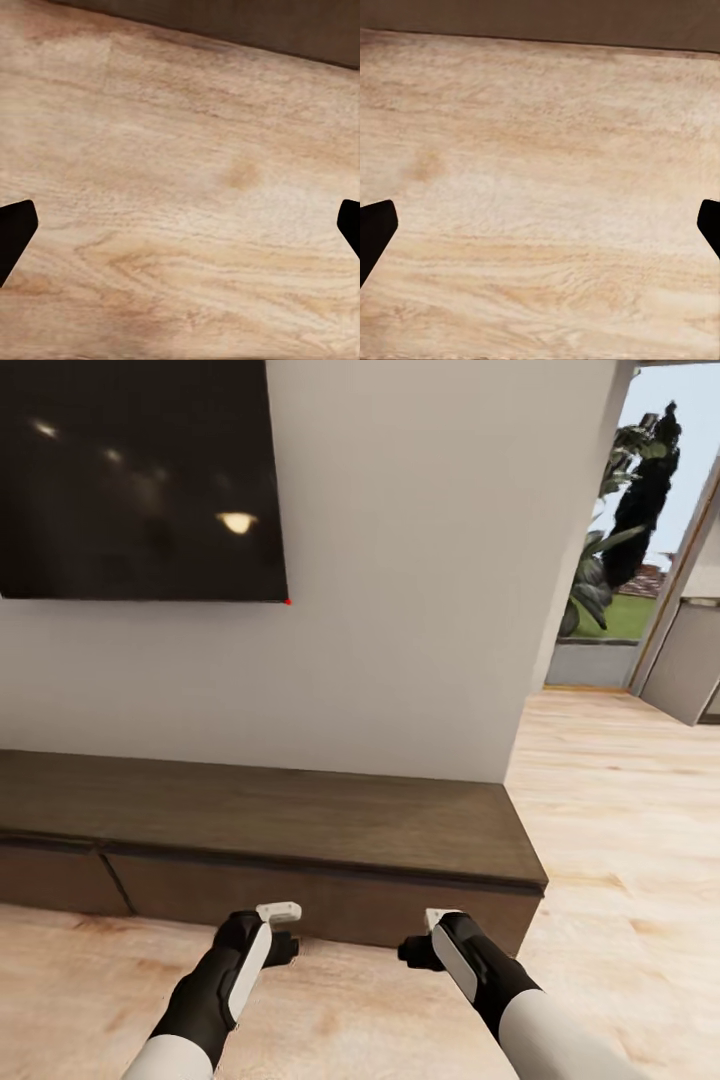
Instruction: Place each of the two pumpkins and all three candles from the living room inside a cabinet in the living room (use any cabinet), then make sure every cabinet is closed, and position the cauldron so it is next to a table in the living room.
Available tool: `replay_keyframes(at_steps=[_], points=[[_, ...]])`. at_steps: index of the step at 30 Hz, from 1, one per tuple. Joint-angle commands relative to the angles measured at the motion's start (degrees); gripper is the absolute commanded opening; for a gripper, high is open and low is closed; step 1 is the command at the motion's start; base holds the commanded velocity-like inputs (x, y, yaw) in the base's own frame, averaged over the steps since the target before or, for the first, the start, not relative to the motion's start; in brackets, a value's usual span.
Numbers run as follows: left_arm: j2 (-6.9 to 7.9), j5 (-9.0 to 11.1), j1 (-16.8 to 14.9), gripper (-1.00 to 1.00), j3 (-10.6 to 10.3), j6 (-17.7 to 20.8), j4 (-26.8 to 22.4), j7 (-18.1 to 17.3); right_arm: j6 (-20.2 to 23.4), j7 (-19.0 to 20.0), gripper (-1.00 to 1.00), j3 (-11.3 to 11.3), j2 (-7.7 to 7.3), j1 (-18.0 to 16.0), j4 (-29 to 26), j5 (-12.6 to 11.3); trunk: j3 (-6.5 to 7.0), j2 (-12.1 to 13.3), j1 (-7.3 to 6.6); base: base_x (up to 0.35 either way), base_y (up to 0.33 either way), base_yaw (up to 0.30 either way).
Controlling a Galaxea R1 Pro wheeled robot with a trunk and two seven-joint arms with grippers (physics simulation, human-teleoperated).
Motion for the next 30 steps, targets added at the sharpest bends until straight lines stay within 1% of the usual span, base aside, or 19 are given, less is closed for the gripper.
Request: replay_keyframes(at_steps=[1, 3, 5, 8, 10, 14, 17, 18, 21, 30], points=[[0.02, 0.0, 0.0, 1.00, 1.0, 0.0, 0.0, 0.0, 0.5, -0.1, 1.00, 0.0, 0.19, 0.0, 0.0, 0.1, 0.14, 0.4, -0.23, -0.008, 0.000, 0.261], [0.04, 0.0, 0.0, 1.00, 2.8, 0.0, 0.1, 0.0, 1.2, -0.2, 1.00, 0.0, 0.46, 0.0, 0.1, 0.0, 0.40, 1.2, -0.67, -0.004, 0.000, 0.249], [0.31, -0.1, 0.0, 1.00, 4.1, 0.1, 0.3, 0.0, 1.6, -0.2, 1.00, 0.0, 0.57, 0.0, 0.1, -0.1, 0.65, 2.0, -1.10, -0.002, 0.000, 0.237], [1.06, -0.1, 0.0, 1.00, 4.9, 0.1, 0.9, 0.0, 1.8, -0.1, 1.00, 0.1, 0.55, 0.0, 0.1, 0.0, 1.01, 3.2, -1.76, -0.001, 0.000, 0.231], [1.47, -0.1, 0.0, 1.00, 5.1, 0.0, 1.7, 0.0, 1.6, 0.0, 1.00, 0.2, 0.41, 0.2, 0.1, 0.0, 1.25, 4.0, -2.20, 0.000, 0.000, 0.229], [4.33, 0.0, 0.1, 1.00, 5.3, -1.3, 8.0, 0.0, 1.4, 0.3, 1.00, 0.2, -0.27, 0.7, 0.1, 0.0, 1.71, 5.6, -3.08, 0.000, 0.000, 0.227], [5.26, 0.0, 0.1, 1.00, 6.1, -2.8, 10.4, -0.2, 1.3, 0.4, 1.00, 0.1, -0.38, 0.9, 0.1, -0.1, 2.09, 6.8, -3.74, 0.000, 0.000, 0.205], [5.33, 0.0, 0.1, 1.00, 6.5, -3.2, 10.7, -0.2, 1.3, 0.4, 1.00, 0.2, -0.39, 0.9, 0.1, -0.1, 2.24, 7.2, -3.96, 0.000, 0.000, 0.082], [5.29, 0.0, 0.1, 1.00, 6.9, -3.7, 11.0, -0.1, 1.1, 0.3, 1.00, 0.2, -0.37, 0.7, 0.2, 0.0, 2.75, 8.4, -4.62, 0.000, 0.000, 0.040], [5.17, 0.0, 0.1, 1.00, 7.0, -3.8, 11.0, 0.1, 0.9, 0.2, 1.00, 0.2, -0.39, 0.6, 0.2, 0.0, 4.35, 12.0, -6.60, 0.000, 0.000, 0.005]])
